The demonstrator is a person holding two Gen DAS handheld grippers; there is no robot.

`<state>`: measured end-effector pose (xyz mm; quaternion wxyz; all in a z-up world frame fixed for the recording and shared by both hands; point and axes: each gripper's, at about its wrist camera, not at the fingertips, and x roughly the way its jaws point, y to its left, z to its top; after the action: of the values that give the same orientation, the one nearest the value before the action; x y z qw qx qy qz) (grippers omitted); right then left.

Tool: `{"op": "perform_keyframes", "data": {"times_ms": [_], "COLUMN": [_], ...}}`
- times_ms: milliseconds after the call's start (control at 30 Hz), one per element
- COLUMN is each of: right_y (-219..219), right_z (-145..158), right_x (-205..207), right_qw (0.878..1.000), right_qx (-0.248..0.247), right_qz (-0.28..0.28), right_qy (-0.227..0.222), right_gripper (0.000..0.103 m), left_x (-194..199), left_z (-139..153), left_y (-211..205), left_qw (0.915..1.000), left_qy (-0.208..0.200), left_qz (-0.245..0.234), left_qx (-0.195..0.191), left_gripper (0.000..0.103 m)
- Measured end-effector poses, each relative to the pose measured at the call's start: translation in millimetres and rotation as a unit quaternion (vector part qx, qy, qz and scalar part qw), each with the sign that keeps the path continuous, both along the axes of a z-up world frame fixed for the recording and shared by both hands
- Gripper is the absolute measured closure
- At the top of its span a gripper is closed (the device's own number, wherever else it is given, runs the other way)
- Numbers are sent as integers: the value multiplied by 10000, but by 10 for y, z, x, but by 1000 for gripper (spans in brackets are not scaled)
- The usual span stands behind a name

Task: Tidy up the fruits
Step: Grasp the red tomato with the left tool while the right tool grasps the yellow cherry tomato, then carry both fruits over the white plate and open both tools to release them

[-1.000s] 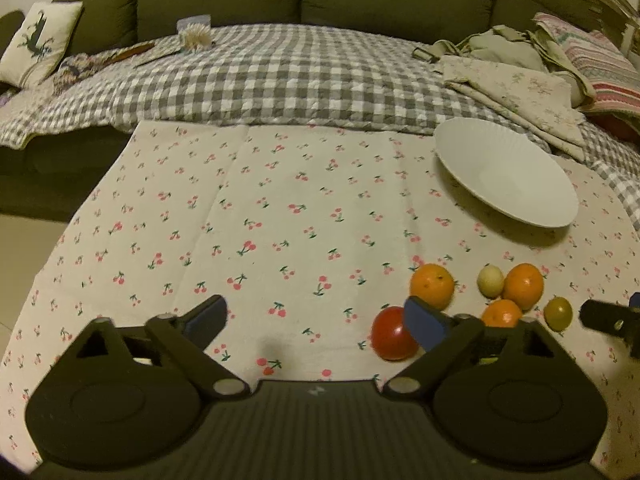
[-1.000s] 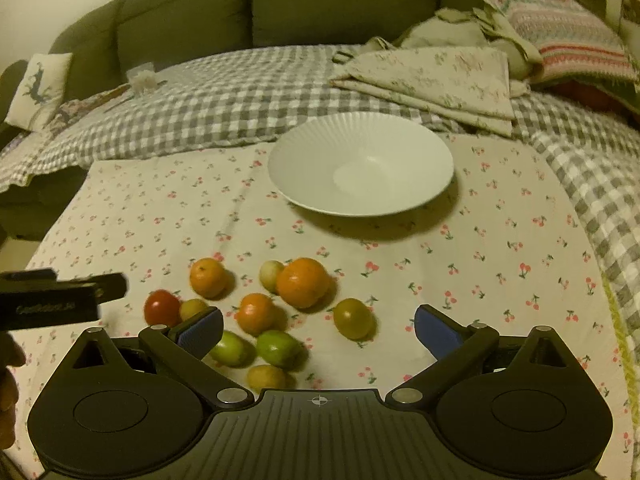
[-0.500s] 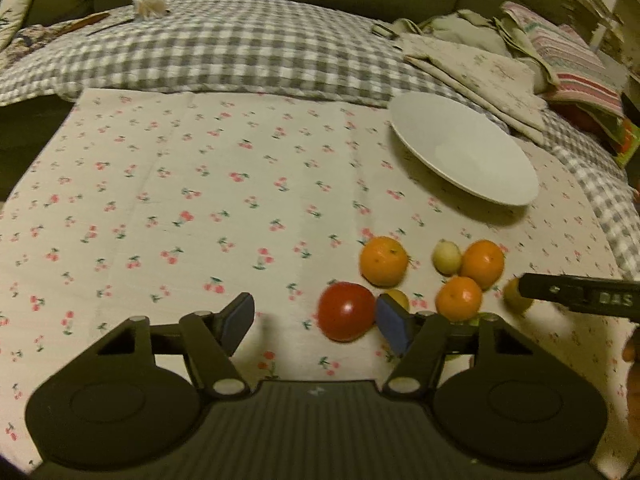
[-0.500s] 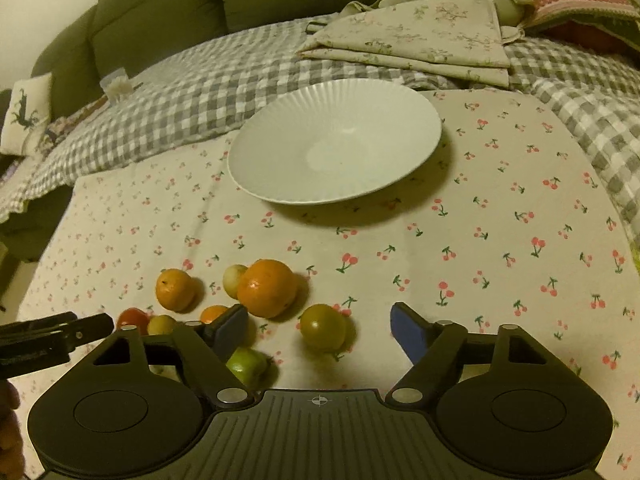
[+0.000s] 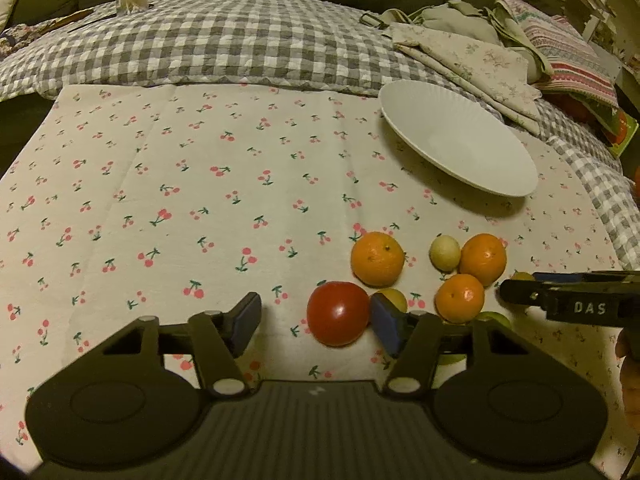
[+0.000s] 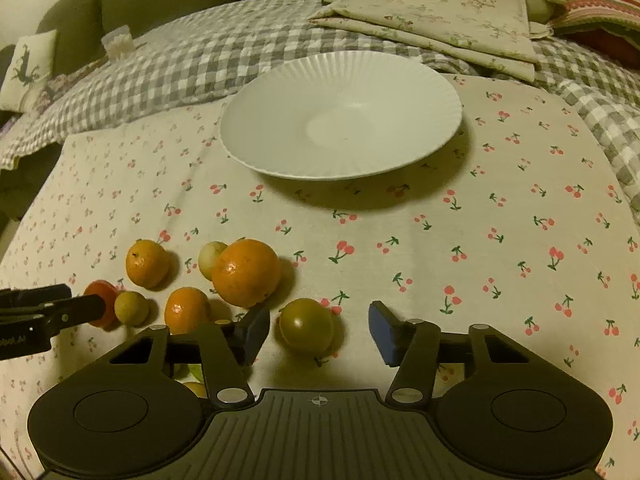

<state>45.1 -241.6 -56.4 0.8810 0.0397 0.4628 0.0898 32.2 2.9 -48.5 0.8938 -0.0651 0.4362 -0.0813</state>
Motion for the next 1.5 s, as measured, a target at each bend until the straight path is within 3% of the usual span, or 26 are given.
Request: {"op": "perform_keyframes", "data": {"times_ms": [267, 1033, 1500], "right_y": [68, 172, 158], "right_z": [-23, 129, 335], "right_x": [-14, -87, -107], "right_qw": [9998, 9980, 9959], "right_qx": [-154, -495, -612], "right_qz": [155, 180, 173], "right_qy": [-18, -350, -636], "right_gripper": [77, 77, 77], "left_x": [7, -51, -10], "left_z": [20, 120, 389], "left_y": [-15, -4, -174], "left_qw": [9994, 9994, 9978], "left_qy": [-85, -259, -550], "left_qz": [-212, -135, -322], "left_qx": [-273, -180, -176], "left_gripper": [70, 71, 71]}}
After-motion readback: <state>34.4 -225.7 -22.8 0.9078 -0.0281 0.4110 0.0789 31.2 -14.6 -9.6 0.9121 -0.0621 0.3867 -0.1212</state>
